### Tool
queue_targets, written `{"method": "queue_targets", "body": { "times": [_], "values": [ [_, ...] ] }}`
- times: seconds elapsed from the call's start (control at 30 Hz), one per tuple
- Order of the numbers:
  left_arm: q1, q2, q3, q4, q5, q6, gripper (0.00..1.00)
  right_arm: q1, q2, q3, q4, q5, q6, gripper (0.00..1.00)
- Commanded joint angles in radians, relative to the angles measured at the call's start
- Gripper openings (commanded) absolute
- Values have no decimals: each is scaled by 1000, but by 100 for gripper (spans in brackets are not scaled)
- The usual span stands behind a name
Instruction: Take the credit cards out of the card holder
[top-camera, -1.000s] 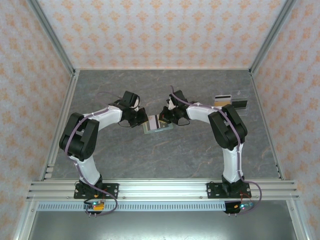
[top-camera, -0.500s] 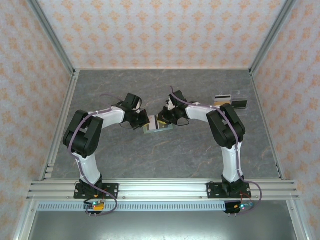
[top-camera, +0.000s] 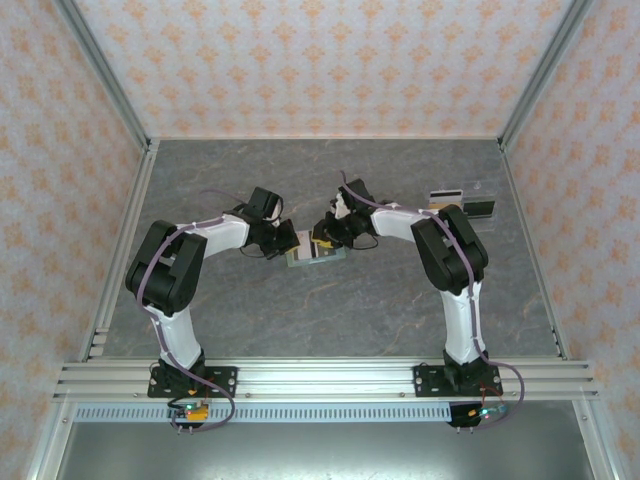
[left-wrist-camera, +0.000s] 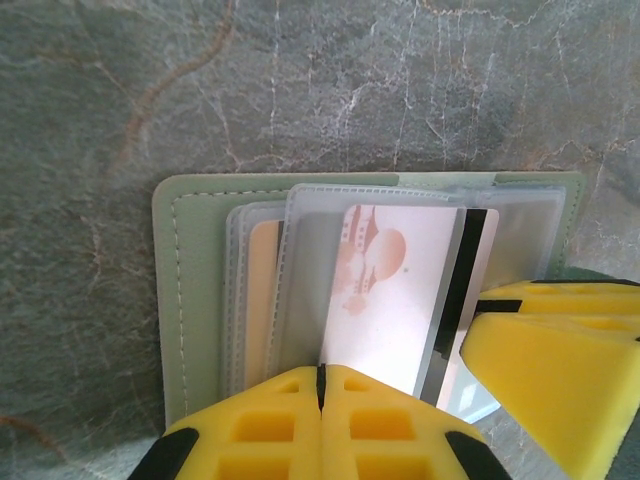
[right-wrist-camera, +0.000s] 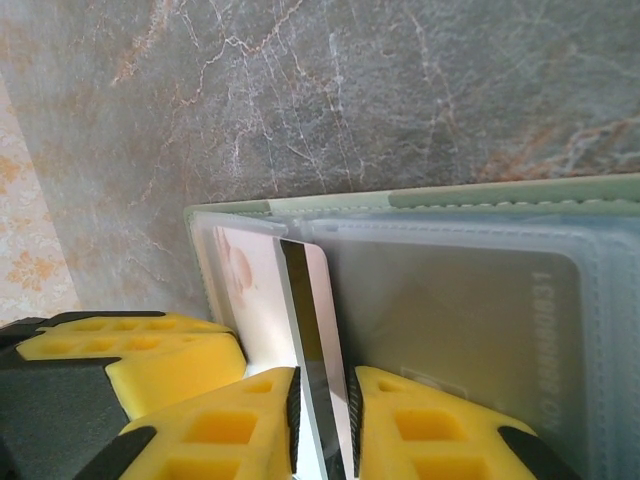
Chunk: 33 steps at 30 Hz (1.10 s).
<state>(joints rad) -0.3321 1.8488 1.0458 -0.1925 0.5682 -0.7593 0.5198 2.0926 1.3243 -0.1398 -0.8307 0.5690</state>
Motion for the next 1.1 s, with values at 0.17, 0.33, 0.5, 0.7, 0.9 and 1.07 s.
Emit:
{"method": "queue_targets", "body": {
  "times": [0.17, 0.33, 0.5, 0.7, 0.9, 1.07],
  "values": [
    [-2, 29, -37, -20, -38, -2, 0, 9, 30, 4, 78, -103, -13, 19],
    [-1, 12, -43, -27, -53, -2, 0, 5, 17, -17, 109, -107, 2, 13],
    [-2, -11, -27, -64, -72, 17, 3, -13, -47, -54, 82, -28, -19, 2],
    [-2, -37, -35, -71, -79, 20, 14, -46, -156, -110, -3, 118, -91, 0],
    [-2, -67, -49, -44, -46, 9, 21, -48, -262, -161, -30, 172, -129, 0],
    [-2, -144, -28, -86, -53, 20, 40, -48, -378, -212, -37, 208, -142, 0]
  ]
}}
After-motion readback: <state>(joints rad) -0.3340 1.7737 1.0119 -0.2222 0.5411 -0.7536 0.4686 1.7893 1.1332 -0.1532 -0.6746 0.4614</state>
